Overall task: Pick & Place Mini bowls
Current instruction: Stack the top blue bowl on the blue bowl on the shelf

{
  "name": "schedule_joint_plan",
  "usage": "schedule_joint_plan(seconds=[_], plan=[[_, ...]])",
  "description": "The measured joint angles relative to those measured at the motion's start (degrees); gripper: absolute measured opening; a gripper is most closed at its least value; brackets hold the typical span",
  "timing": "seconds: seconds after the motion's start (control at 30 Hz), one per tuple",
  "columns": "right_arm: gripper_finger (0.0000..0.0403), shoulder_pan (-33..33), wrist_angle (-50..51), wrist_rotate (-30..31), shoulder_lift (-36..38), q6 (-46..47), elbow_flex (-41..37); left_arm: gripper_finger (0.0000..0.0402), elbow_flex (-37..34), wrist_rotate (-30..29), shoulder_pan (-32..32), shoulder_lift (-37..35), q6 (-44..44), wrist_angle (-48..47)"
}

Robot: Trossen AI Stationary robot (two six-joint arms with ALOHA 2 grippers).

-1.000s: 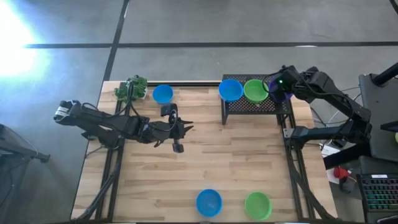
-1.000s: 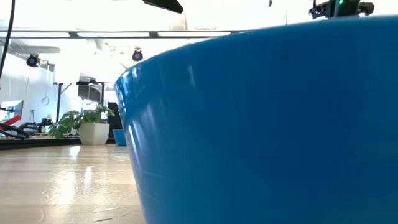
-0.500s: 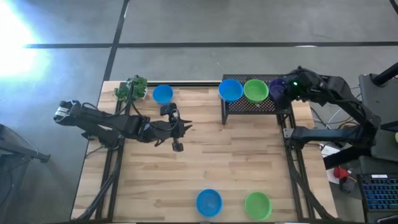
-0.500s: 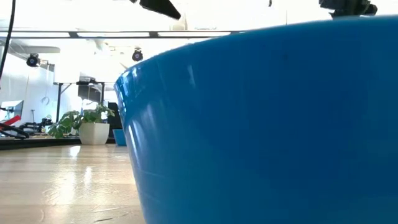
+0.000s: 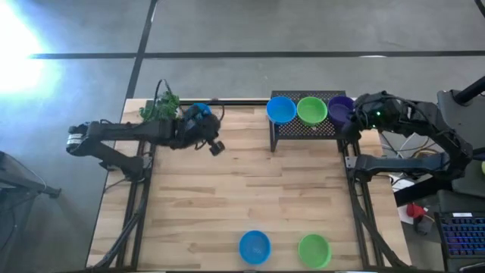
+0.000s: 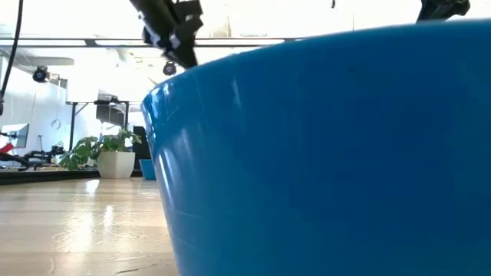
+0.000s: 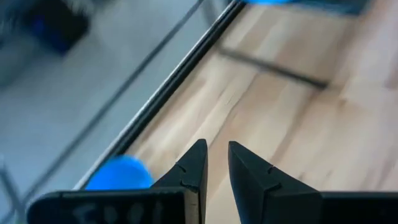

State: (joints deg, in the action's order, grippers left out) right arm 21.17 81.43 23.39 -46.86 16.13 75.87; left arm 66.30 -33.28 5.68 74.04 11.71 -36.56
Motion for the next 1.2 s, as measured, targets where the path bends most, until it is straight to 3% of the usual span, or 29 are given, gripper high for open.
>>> schedule_joint_plan(seconds=[0.23, 0.57, 0.87, 1.2], plan=[[0.0064, -1.6, -2.3, -6.4, 0.0, -1.5, -1.2, 0.0059, 0.0, 1.0, 8.8, 0.0, 10.7, -7.0], [0.0059, -2.1, -4.3, -10.4, -0.1, -3.1, -1.5, 0.0059, -1.9, 2.9, 17.3, 0.1, 13.8, -6.5], [0.0057, -2.1, -4.4, -10.4, -0.1, -2.8, -1.5, 0.0059, -8.6, 8.9, 20.1, 0.1, 12.4, 3.1], [0.0057, -2.1, -4.4, -10.4, -0.1, -2.6, -1.5, 0.0059, -14.4, 9.0, 21.7, 1.3, 12.3, 10.0]])
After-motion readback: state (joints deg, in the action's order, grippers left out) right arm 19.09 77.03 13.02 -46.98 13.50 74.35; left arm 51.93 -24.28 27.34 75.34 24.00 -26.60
